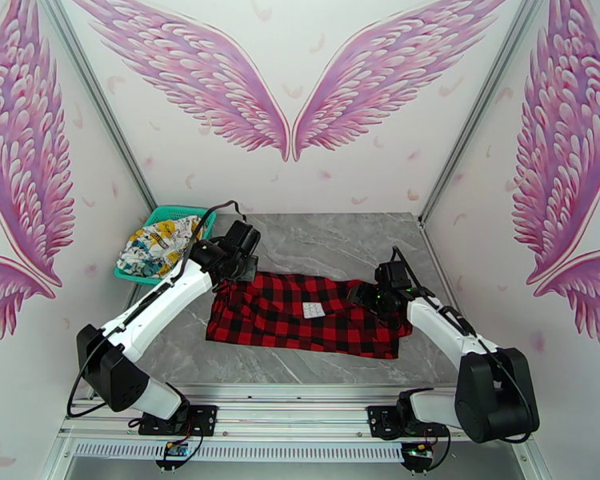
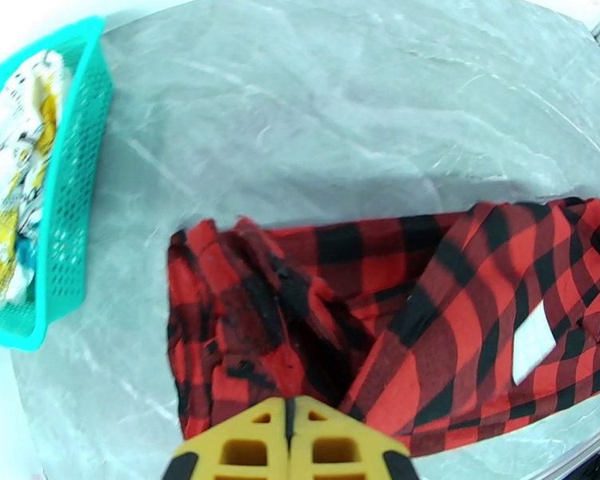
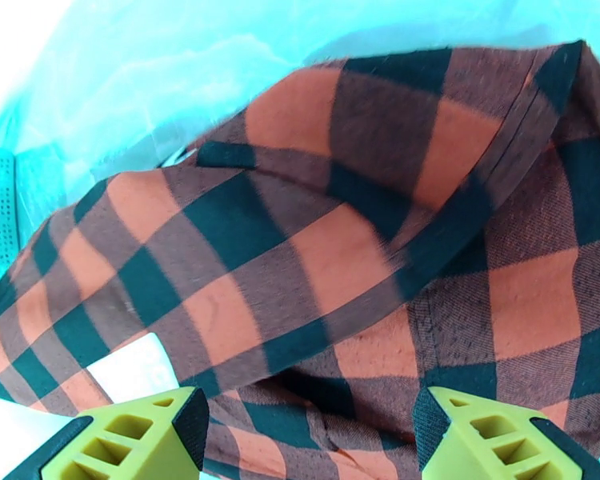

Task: Fold and stack the mixed laundry pile

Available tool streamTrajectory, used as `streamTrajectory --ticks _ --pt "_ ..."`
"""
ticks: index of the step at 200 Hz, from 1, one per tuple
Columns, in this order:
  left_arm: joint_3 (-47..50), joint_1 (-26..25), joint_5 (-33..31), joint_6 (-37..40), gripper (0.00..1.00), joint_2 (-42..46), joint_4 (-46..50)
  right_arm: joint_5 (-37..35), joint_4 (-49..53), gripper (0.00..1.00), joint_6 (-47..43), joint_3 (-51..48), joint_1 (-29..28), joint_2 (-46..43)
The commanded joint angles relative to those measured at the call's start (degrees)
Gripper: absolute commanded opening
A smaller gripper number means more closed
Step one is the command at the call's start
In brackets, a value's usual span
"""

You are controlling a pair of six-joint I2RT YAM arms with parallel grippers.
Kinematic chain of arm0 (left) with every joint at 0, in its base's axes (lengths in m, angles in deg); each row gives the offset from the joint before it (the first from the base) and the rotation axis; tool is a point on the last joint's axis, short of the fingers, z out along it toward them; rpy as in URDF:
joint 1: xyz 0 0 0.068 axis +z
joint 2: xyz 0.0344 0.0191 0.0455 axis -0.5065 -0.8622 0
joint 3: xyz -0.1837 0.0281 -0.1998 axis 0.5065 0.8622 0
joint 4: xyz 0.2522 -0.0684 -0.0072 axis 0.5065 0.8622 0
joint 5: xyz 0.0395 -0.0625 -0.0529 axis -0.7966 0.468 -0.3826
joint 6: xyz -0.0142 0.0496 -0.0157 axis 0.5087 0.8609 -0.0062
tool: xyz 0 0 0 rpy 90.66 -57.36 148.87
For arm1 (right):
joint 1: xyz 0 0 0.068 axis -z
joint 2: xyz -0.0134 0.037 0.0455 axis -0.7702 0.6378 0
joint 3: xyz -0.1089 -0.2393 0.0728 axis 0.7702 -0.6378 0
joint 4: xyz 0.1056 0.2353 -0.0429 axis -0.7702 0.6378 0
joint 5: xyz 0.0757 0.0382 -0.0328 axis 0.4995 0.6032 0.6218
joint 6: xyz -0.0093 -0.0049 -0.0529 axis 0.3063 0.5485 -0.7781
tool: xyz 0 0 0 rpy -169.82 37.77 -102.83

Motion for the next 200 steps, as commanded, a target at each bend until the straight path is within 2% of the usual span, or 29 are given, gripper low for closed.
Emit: streamTrajectory --ticks 1,33,58,84,134,154,174,200 --pt "0.86 1.29 -1.73 -1.35 0.0 3.38 2.91 -0.71 -1.9 0.73 2.0 1.5 1.28 1.34" --pt "3.74 2.41 1.03 -2.0 0.0 4.39 1.27 0.11 -5.22 0.73 4.88 0.96 3.66 3.88" --pt "4.65 2.41 3.4 -2.78 0.0 3.91 -0.67 4.16 -10.73 0.73 9.67 -1.07 6.68 6.29" --pt "4.57 2.39 5.07 -2.71 0.0 3.75 -1.55 3.1 -14.18 0.71 12.17 -2.88 8.22 6.91" --pt "3.48 2.64 6.16 -2.19 0.0 3.56 -1.23 3.62 -16.47 0.55 10.86 -0.83 10.55 12.75" --pt "3.34 2.69 6.07 -2.23 0.0 3.56 -1.06 2.86 -15.8 0.54 10.47 -0.53 10.86 12.84" --pt "3.5 2.71 6.07 -2.15 0.0 3.6 -0.98 0.65 -14.78 0.58 9.47 -0.68 11.27 11.49" --pt "3.8 2.85 6.13 -2.06 0.0 3.25 -1.2 2.73 -17.65 0.57 9.35 -0.8 12.28 11.2"
